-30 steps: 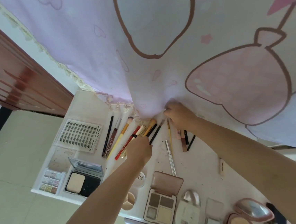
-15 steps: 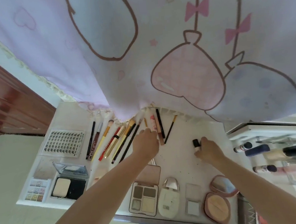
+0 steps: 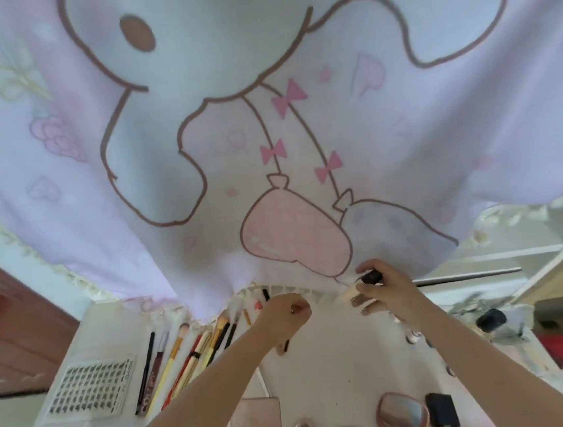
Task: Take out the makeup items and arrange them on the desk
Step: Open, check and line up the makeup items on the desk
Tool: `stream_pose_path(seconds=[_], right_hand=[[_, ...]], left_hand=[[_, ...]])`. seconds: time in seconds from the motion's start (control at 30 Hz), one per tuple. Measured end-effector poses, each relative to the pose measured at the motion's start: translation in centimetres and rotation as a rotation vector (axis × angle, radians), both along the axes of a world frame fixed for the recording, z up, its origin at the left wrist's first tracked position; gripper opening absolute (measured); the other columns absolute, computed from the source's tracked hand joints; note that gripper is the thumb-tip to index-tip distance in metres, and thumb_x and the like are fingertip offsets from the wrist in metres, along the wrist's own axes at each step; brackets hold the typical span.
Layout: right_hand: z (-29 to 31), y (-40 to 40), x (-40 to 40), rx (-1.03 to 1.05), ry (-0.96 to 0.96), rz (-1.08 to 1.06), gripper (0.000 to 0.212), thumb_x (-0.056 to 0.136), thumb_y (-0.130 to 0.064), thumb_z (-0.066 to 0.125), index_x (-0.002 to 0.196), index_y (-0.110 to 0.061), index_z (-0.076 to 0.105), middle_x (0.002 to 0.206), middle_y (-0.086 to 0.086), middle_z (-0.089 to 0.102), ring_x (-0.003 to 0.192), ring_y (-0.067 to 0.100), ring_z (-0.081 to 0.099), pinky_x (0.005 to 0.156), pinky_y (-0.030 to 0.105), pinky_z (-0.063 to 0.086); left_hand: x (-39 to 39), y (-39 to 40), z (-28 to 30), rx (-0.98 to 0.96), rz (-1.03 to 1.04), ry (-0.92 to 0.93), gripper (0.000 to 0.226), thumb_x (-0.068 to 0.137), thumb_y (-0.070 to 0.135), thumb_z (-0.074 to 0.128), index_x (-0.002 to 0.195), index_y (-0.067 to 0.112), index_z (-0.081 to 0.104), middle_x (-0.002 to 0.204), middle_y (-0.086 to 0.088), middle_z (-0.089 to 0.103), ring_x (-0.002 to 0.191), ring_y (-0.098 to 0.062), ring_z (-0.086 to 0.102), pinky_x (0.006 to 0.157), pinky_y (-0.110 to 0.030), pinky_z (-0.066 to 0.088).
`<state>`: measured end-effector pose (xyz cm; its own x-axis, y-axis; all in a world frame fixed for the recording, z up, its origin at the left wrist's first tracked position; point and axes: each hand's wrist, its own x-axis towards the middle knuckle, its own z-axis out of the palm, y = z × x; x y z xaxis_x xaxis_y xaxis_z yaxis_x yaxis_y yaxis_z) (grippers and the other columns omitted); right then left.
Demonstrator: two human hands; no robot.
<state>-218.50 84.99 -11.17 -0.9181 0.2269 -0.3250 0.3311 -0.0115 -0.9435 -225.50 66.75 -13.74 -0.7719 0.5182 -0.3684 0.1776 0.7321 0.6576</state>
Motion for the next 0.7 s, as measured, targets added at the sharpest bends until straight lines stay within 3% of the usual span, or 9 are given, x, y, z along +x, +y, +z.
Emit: stream_pose_path(seconds=[0.1, 0.17, 0.27, 0.33, 0.43, 0.5, 0.6, 0.7], right_hand=[[2.4, 0.0, -0.5, 0.026, 0.057, 0.044, 0.016, 0.096, -0.004, 0.035, 0.084, -0.008, 0.045, 0.072, 0.009, 0.045, 0.043, 0.011, 0.06, 0.037, 0.022, 0.047], [3.6, -0.4, -0.8, 0.293, 0.07, 0.102, 0.02, 0.098, -0.012, 0.031, 0.083, -0.008, 0.043, 0.062, 0.004, 0.05, 0.036, 0.007, 0.053, 0.037, 0.018, 0.042], [4.7, -1.1, -1.5, 0.831, 0.128, 0.166, 0.031, 0.099, -0.021, 0.029, 0.068, -0.02, 0.036, 0.054, -0.009, 0.045, 0.041, 0.006, 0.042, 0.045, 0.014, 0.031], [5.3, -1.2, -1.9, 0.968, 0.136, 0.156, 0.034, 0.099, -0.025, 0.027, 0.067, -0.02, 0.036, 0.058, -0.006, 0.044, 0.05, 0.011, 0.04, 0.047, 0.018, 0.029], [6.3, -1.5, -2.5, 0.967, 0.079, 0.149, 0.035, 0.1, -0.025, 0.024, 0.072, -0.014, 0.042, 0.059, 0.0, 0.042, 0.059, 0.017, 0.041, 0.048, 0.018, 0.027], [7.2, -1.8, -2.6, 0.906, 0.135, 0.127, 0.031, 0.1, -0.02, 0.026, 0.077, -0.01, 0.044, 0.057, -0.003, 0.036, 0.056, 0.017, 0.038, 0.046, 0.019, 0.028], [8.8, -2.1, -2.0, 0.826, 0.301, 0.101, 0.033, 0.099, -0.016, 0.029, 0.068, -0.017, 0.041, 0.054, -0.004, 0.033, 0.045, 0.009, 0.032, 0.044, 0.017, 0.033], [9.6, -2.2, -1.4, 0.734, 0.472, 0.096, 0.029, 0.092, -0.032, 0.03, 0.063, -0.027, 0.036, 0.051, -0.007, 0.033, 0.043, 0.006, 0.044, 0.042, 0.015, 0.033]], left_hand=[[-0.3, 0.9, 2.8, 0.153, -0.066, 0.04, 0.033, 0.091, 0.027, 0.054, 0.121, 0.014, 0.053, 0.102, 0.005, 0.056, 0.091, -0.006, 0.051, 0.068, -0.005, 0.038], [-0.1, 1.6, 4.5, 0.194, -0.141, 0.076, 0.034, 0.089, 0.03, 0.056, 0.12, 0.017, 0.051, 0.099, 0.006, 0.057, 0.086, -0.006, 0.052, 0.068, -0.002, 0.039], [0.5, 2.7, 5.9, 0.19, -0.233, 0.141, 0.01, 0.093, 0.025, 0.05, 0.098, 0.016, 0.051, 0.085, -0.001, 0.055, 0.077, -0.015, 0.052, 0.069, -0.019, 0.042], [0.8, 3.1, 6.1, 0.113, -0.259, 0.273, 0.013, 0.097, 0.021, 0.04, 0.095, 0.01, 0.047, 0.079, -0.003, 0.046, 0.076, -0.018, 0.044, 0.064, -0.025, 0.034], [0.7, 3.1, 6.5, -0.075, -0.264, 0.563, 0.029, 0.1, 0.023, 0.03, 0.114, 0.003, 0.044, 0.099, -0.012, 0.051, 0.079, -0.017, 0.037, 0.067, -0.025, 0.028], [0.3, 2.8, 7.5, -0.171, -0.301, 0.669, 0.033, 0.1, 0.028, 0.028, 0.116, 0.003, 0.043, 0.107, -0.012, 0.054, 0.078, -0.016, 0.037, 0.067, -0.025, 0.029], [-0.4, 1.8, 10.3, -0.186, -0.386, 0.7, 0.03, 0.1, 0.032, 0.028, 0.109, 0.008, 0.043, 0.089, -0.004, 0.05, 0.07, -0.016, 0.041, 0.063, -0.025, 0.035], [-0.7, 0.6, 13.3, -0.091, -0.49, 0.631, 0.021, 0.099, 0.032, 0.027, 0.091, 0.017, 0.039, 0.071, 0.008, 0.041, 0.056, -0.005, 0.037, 0.053, -0.015, 0.033]])
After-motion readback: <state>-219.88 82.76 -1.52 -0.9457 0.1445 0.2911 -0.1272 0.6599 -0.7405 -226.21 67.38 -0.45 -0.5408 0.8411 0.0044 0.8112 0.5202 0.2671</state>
